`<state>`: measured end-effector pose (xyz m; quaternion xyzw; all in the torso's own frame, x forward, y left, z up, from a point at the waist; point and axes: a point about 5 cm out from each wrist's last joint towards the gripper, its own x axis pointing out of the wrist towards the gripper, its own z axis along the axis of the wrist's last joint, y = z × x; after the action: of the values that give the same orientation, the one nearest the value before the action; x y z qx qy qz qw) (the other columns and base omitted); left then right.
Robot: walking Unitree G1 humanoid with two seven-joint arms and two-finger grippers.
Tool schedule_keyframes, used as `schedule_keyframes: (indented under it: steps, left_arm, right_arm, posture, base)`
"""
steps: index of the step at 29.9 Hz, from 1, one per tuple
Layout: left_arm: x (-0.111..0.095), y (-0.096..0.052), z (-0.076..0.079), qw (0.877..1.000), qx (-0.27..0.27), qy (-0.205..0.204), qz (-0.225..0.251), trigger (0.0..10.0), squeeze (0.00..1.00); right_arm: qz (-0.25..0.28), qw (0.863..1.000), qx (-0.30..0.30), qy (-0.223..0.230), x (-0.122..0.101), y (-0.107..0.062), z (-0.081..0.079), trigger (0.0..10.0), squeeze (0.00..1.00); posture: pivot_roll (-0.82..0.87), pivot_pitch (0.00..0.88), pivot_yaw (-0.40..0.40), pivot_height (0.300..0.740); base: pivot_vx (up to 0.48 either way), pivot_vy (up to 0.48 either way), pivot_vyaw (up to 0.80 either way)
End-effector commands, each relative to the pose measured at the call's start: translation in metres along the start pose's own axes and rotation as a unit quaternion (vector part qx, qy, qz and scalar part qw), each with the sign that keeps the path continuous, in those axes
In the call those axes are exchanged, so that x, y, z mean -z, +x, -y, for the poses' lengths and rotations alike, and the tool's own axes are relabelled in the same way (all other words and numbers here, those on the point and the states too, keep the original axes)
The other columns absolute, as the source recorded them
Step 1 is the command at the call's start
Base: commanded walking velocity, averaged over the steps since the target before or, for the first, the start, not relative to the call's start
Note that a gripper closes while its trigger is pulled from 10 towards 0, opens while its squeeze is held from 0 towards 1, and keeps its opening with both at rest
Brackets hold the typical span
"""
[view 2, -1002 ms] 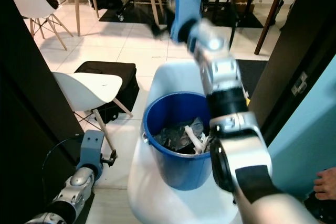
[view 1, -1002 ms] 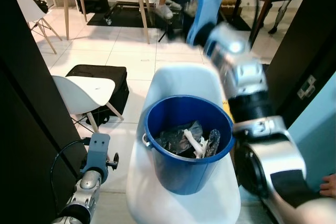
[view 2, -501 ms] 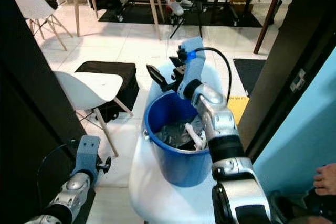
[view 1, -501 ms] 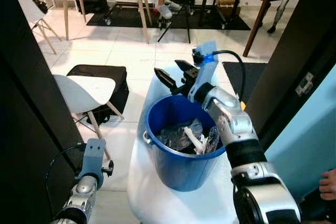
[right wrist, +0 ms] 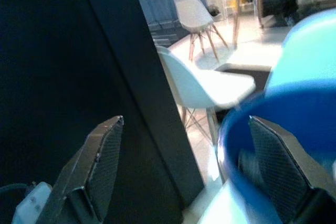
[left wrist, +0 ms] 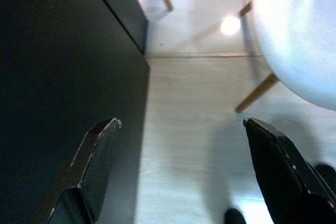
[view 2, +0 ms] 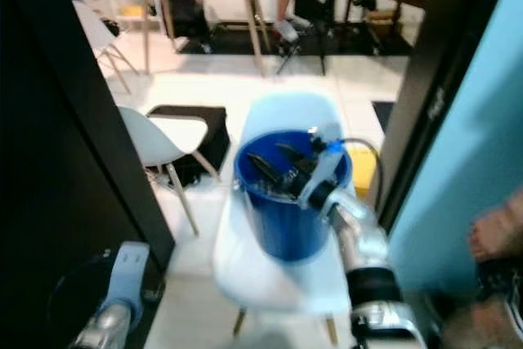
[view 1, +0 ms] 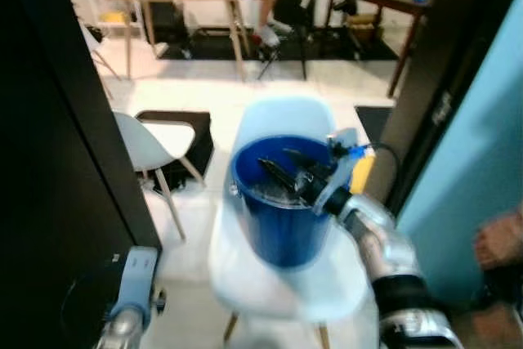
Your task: Clean up the room
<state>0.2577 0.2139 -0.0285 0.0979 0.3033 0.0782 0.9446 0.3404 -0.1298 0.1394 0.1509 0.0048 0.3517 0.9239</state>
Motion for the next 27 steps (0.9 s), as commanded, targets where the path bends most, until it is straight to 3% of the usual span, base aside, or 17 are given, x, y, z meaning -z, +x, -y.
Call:
schedule_keyframes:
  steps: [1,9,14,17,20,21,22,23,24,25,26,27]
  left_arm:
    - [0.015,-0.004,-0.005,1.000,-0.004,0.012,-0.028,10.0,0.00]
    - [0.030,-0.008,-0.003,0.998,0.001,0.027,-0.056,10.0,0.00]
    - [0.042,-0.012,0.002,0.996,0.013,0.046,-0.081,10.0,0.00]
    - [0.053,-0.017,0.005,0.993,0.023,0.057,-0.100,10.0,0.00]
    - [0.071,-0.024,0.007,0.988,0.028,0.067,-0.137,10.0,0.00]
    - [0.071,-0.024,0.007,0.988,0.028,0.067,-0.137,10.0,0.00]
    - [0.083,-0.030,0.008,0.983,0.035,0.080,-0.161,10.0,0.00]
    - [0.089,-0.033,0.008,0.980,0.041,0.094,-0.172,10.0,0.00]
    - [0.089,-0.033,0.008,0.980,0.041,0.094,-0.172,10.0,0.00]
    - [0.100,-0.040,0.011,0.970,0.064,0.137,-0.189,10.0,0.00]
    - [0.106,-0.044,0.013,0.962,0.083,0.170,-0.195,10.0,0.00]
    - [0.106,-0.044,0.013,0.962,0.083,0.170,-0.195,10.0,0.00]
  right_arm:
    - [-0.024,0.999,0.021,0.003,0.017,-0.001,0.002,10.0,0.00]
    - [-0.106,0.985,0.135,0.027,0.065,-0.029,0.028,10.0,0.00]
    - [-0.159,0.959,0.226,0.068,0.098,-0.063,0.044,10.0,0.00]
    - [-0.212,0.930,0.292,0.070,0.119,-0.089,0.050,10.0,0.00]
    - [-0.262,0.876,0.390,0.110,0.147,-0.132,0.054,10.0,0.00]
    - [-0.262,0.876,0.390,0.110,0.147,-0.132,0.054,10.0,0.00]
    - [-0.289,0.839,0.445,0.125,0.161,-0.157,0.053,10.0,0.00]
    - [-0.294,0.827,0.460,0.136,0.166,-0.165,0.051,10.0,0.00]
    - [-0.294,0.827,0.460,0.136,0.166,-0.165,0.051,10.0,0.00]
    - [-0.309,0.805,0.482,0.156,0.176,-0.180,0.046,10.0,0.00]
    - [-0.323,0.797,0.484,0.163,0.183,-0.187,0.041,10.0,0.00]
    - [-0.323,0.797,0.484,0.163,0.183,-0.187,0.041,10.0,0.00]
  posture:
    - [-0.02,0.000,-0.015,0.740]
    - [-0.01,0.000,-0.018,0.740]
    - [-0.02,0.000,-0.019,0.740]
    - [-0.01,0.000,-0.022,0.740]
    - [-0.02,0.000,-0.022,0.740]
    - [-0.02,0.000,-0.022,0.740]
    - [-0.02,0.000,-0.022,0.740]
    - [-0.02,0.000,-0.021,0.740]
    - [-0.02,0.000,-0.021,0.740]
    - [-0.03,0.000,-0.019,0.740]
    - [-0.03,0.000,-0.017,0.740]
    - [-0.03,0.000,-0.017,0.740]
  base:
    - [-0.375,0.000,0.00]
    - [-0.375,0.000,0.00]
    - [-0.373,0.000,0.00]
    - [-0.212,0.000,-0.79]
    - [0.000,0.000,-0.78]
    - [0.000,0.000,-0.78]
    - [0.000,0.000,-0.78]
    - [0.000,0.000,-0.78]
    - [0.000,0.000,-0.78]
    - [0.000,0.000,-0.78]
    - [0.000,0.000,-0.78]
    - [0.000,0.000,-0.78]
